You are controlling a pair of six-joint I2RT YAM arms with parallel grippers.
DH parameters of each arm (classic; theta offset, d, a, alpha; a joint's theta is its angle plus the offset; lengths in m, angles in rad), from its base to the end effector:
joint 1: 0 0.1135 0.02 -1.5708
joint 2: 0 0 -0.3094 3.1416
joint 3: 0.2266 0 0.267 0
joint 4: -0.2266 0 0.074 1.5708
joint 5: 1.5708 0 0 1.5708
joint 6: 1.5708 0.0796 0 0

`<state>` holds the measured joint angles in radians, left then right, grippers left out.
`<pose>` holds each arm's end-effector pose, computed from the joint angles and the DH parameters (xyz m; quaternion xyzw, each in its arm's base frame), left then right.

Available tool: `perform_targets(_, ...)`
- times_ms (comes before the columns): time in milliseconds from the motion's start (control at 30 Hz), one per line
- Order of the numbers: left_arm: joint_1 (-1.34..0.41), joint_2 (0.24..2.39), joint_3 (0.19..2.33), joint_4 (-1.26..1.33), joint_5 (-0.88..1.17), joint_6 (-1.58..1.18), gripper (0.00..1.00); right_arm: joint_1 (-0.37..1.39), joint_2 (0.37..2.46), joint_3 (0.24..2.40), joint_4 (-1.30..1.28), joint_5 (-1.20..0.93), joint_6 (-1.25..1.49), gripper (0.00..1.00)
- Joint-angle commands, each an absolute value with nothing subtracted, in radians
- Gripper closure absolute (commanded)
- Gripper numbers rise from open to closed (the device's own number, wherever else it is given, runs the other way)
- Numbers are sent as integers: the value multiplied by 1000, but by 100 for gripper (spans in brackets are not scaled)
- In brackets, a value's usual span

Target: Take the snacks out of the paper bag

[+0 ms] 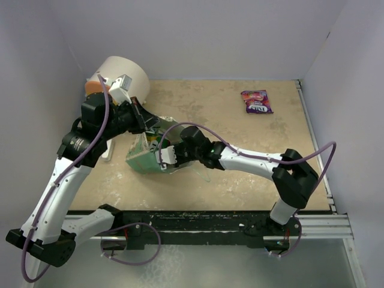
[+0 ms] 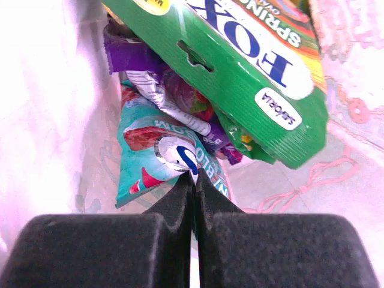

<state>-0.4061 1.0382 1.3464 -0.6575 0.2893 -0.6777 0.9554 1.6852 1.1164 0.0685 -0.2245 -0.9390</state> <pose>0.2058 -0.1132 0.4647 -0.0278 0.8144 -0.3939 0.4253 0.2395 0.3694 0.2586 -0.7272 0.4528 0.1005 0.5060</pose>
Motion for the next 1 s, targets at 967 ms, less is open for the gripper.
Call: perform_targets(967, -406, 1130, 1589, -753, 156, -442, 100, 950, 1193, 1553, -65, 413, -182, 100)
